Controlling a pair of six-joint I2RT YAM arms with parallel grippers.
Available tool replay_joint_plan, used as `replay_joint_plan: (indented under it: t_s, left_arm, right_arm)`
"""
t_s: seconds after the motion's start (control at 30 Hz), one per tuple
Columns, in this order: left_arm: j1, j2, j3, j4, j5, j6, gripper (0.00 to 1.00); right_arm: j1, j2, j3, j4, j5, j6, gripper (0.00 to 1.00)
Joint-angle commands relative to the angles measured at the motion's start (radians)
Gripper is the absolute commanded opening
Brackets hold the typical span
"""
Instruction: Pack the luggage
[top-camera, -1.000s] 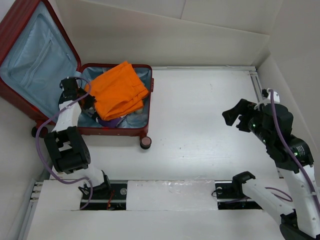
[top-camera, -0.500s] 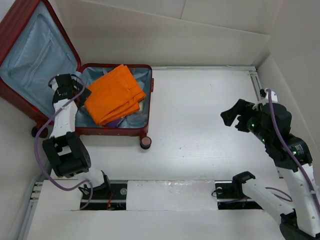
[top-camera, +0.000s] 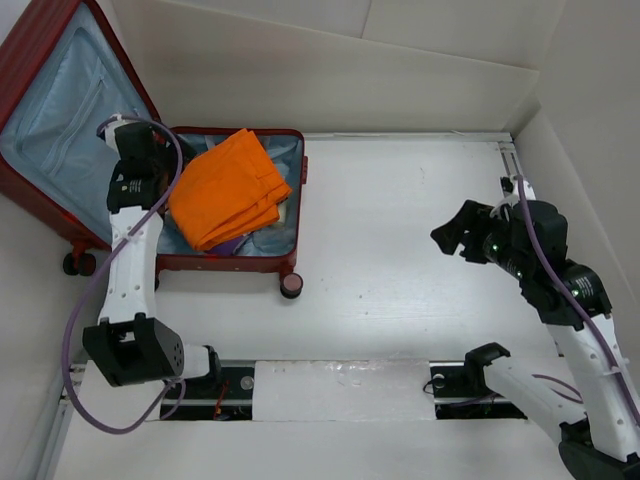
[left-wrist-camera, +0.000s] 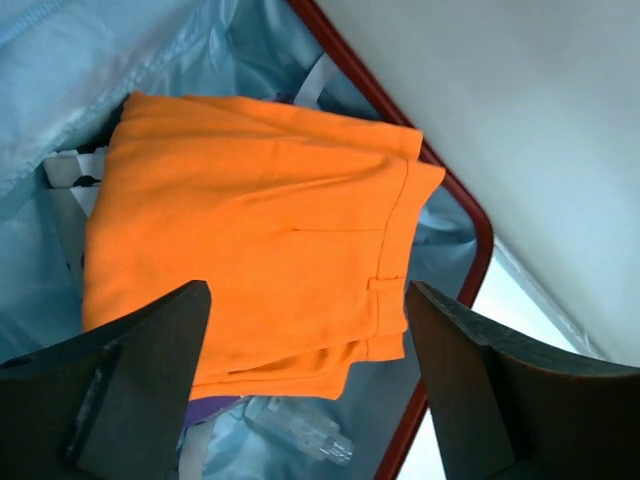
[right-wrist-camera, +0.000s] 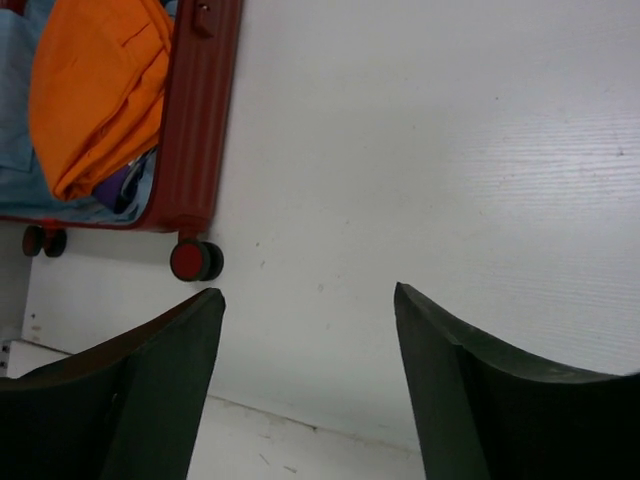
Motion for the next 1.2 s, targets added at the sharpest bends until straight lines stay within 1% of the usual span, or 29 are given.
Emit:
replay_joint_plan:
  t_s: [0.0,0.03,0.07,0.1,0.13,0.17,0.2,0.23,0.27,0.3,0.33,0.37,0.4,0.43,0.47,0.5,0.57,0.6,0.63,0.67,0.73,0.77,0.87,1.03,1.07,1.1,1.13,1.17]
  left_arm:
    - [-0.017,-0.08,0.076,-0.01,-0.034,-0.017,0.74]
    - [-0.026,-0.107,0.091,-0.021,-0.045,-0.028,0.71]
    - [-0.026,-0.119,0.108,-0.03,-0.059,-0.04,0.69]
    - [-0.035,-0.13,0.131,-0.044,-0.068,-0.04,0.67]
    - [-0.035,-0.13,0.192,-0.063,-0.082,-0.051,0.67]
    - [-0.035,-0.13,0.235,-0.133,-0.103,-0.051,0.67]
    - [-0.035,-0.13,0.284,-0.183,-0.17,-0.051,0.67]
    - [-0.035,-0.118,0.39,-0.233,-0.201,-0.051,0.67]
    - [-0.035,-0.097,0.447,-0.279,-0.234,-0.039,0.66]
    - [-0.035,-0.083,0.508,-0.366,-0.302,-0.025,0.66]
    - [-0.035,-0.066,0.571,-0.416,-0.346,0.006,0.66]
    - [-0.035,-0.048,0.704,-0.467,-0.396,0.018,0.66]
    - [-0.023,-0.01,0.767,-0.558,-0.501,0.032,0.66]
    - [-0.023,-0.009,0.8,-0.57,-0.56,0.043,0.66]
    - [-0.023,-0.027,0.8,-0.57,-0.606,0.057,0.66]
    - [-0.023,-0.037,0.809,-0.57,-0.645,0.057,0.66]
    - [-0.023,-0.011,0.82,-0.642,-0.754,0.057,0.67]
    - [-0.023,-0.011,0.784,-0.662,-0.797,0.057,0.69]
    - [-0.011,-0.011,0.758,-0.703,-0.836,0.016,0.7]
    - [0.008,-0.011,0.73,-0.725,-0.879,-0.006,0.71]
    - [0.034,-0.02,0.644,-0.74,-0.909,-0.028,0.72]
    - [0.034,-0.031,0.621,-0.74,-0.945,-0.028,0.72]
    - [0.034,-0.015,0.595,-0.74,-0.993,-0.019,0.73]
    - [0.034,0.045,0.607,-0.74,-1.027,0.018,0.73]
    - [0.07,0.057,0.64,-0.74,-0.994,0.018,0.73]
    - [0.206,0.057,0.659,-0.74,-0.933,0.018,0.71]
    - [0.288,0.057,0.671,-0.74,-0.788,0.008,0.7]
    - [0.363,0.057,0.682,-0.74,-0.735,0.008,0.7]
  right_arm:
    - [-0.004,-0.022,-0.022,0.067,-0.106,-0.007,0.73]
    - [-0.004,-0.023,-0.032,0.067,-0.15,-0.007,0.62]
    - [-0.004,-0.023,-0.033,0.067,-0.151,-0.007,0.55]
    - [-0.004,-0.032,-0.042,0.077,-0.195,-0.007,0.48]
    - [-0.004,-0.042,-0.052,0.078,-0.215,-0.007,0.33]
    - [-0.004,-0.042,-0.052,0.088,-0.23,-0.007,0.27]
    - [-0.004,-0.058,-0.066,0.088,-0.258,-0.007,0.24]
    - [0.005,-0.067,-0.086,0.097,-0.27,-0.007,0.22]
    - [0.005,-0.085,-0.097,0.098,-0.282,-0.007,0.21]
    - [0.005,-0.095,-0.109,0.111,-0.296,-0.007,0.21]
    - [0.005,-0.104,-0.14,0.125,-0.325,-0.007,0.21]
    - [0.014,-0.113,-0.155,0.137,-0.345,-0.007,0.21]
    - [0.014,-0.124,-0.17,0.148,-0.365,-0.007,0.21]
    - [0.014,-0.124,-0.181,0.148,-0.399,-0.007,0.22]
    - [0.025,-0.124,-0.193,0.148,-0.408,-0.007,0.24]
    - [0.025,-0.124,-0.194,0.157,-0.408,-0.016,0.27]
    - [0.036,-0.124,-0.194,0.157,-0.417,-0.03,0.33]
    - [0.036,-0.124,-0.183,0.157,-0.417,-0.03,0.43]
    - [0.045,-0.124,-0.174,0.147,-0.417,-0.057,0.46]
    - [0.054,-0.124,-0.174,0.147,-0.408,-0.058,0.49]
    - [0.063,-0.113,-0.151,0.147,-0.396,-0.067,0.54]
    - [0.079,-0.113,-0.151,0.137,-0.396,-0.067,0.54]
    - [0.088,-0.113,-0.161,0.146,-0.42,-0.067,0.57]
    - [0.117,-0.113,-0.183,0.156,-0.44,-0.067,0.57]
    - [0.117,-0.113,-0.183,0.156,-0.44,-0.067,0.58]
    - [0.117,-0.113,-0.183,0.147,-0.44,-0.067,0.58]
    - [0.128,-0.113,-0.183,0.147,-0.44,-0.067,0.58]
    - [0.128,-0.113,-0.183,0.147,-0.44,-0.067,0.58]
